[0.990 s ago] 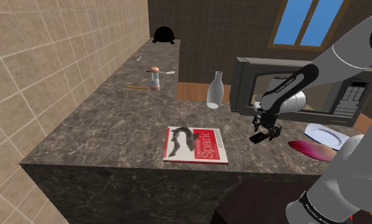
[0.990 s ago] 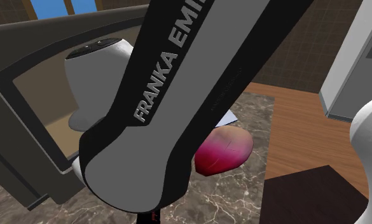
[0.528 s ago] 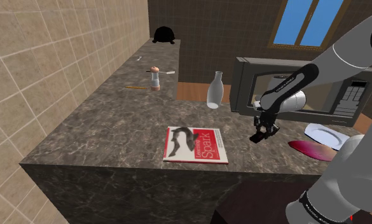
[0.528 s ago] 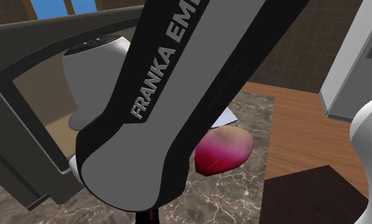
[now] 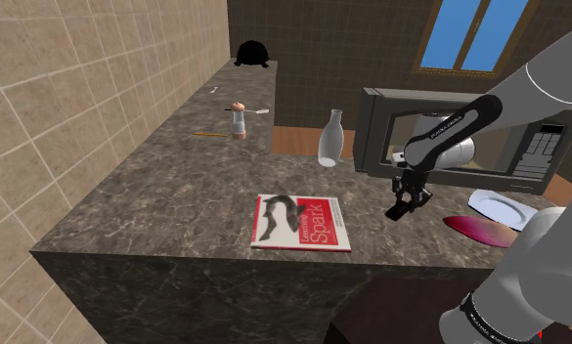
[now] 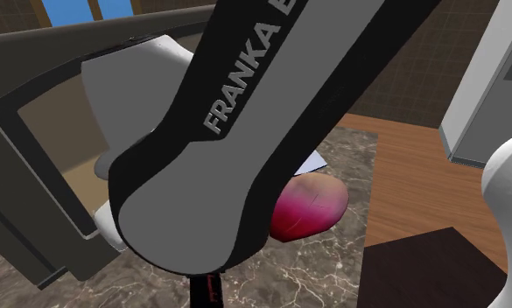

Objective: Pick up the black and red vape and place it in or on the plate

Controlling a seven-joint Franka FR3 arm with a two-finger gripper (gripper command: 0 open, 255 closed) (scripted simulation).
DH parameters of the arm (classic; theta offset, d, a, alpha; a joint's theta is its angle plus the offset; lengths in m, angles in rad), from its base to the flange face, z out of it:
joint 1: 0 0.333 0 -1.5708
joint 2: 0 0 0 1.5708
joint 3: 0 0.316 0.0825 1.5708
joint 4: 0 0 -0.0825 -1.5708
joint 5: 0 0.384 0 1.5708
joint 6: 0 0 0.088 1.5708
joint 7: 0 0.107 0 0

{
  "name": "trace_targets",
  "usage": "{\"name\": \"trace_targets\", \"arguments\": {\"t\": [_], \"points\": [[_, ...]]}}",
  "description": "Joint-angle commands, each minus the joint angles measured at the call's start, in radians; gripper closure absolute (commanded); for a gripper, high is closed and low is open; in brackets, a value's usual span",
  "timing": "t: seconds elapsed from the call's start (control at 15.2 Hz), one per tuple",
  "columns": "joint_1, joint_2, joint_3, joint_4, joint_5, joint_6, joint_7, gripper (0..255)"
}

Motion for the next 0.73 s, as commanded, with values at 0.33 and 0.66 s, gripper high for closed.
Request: {"name": "trace_targets", "arguments": {"t": [0.33,0.66], "points": [[-0.026,-0.12,0.021,0.022,-0.088,-0.129,0.061,255],[-0.042,-0.194,0.044,0.044,-0.121,-0.219,0.086,255]]}}
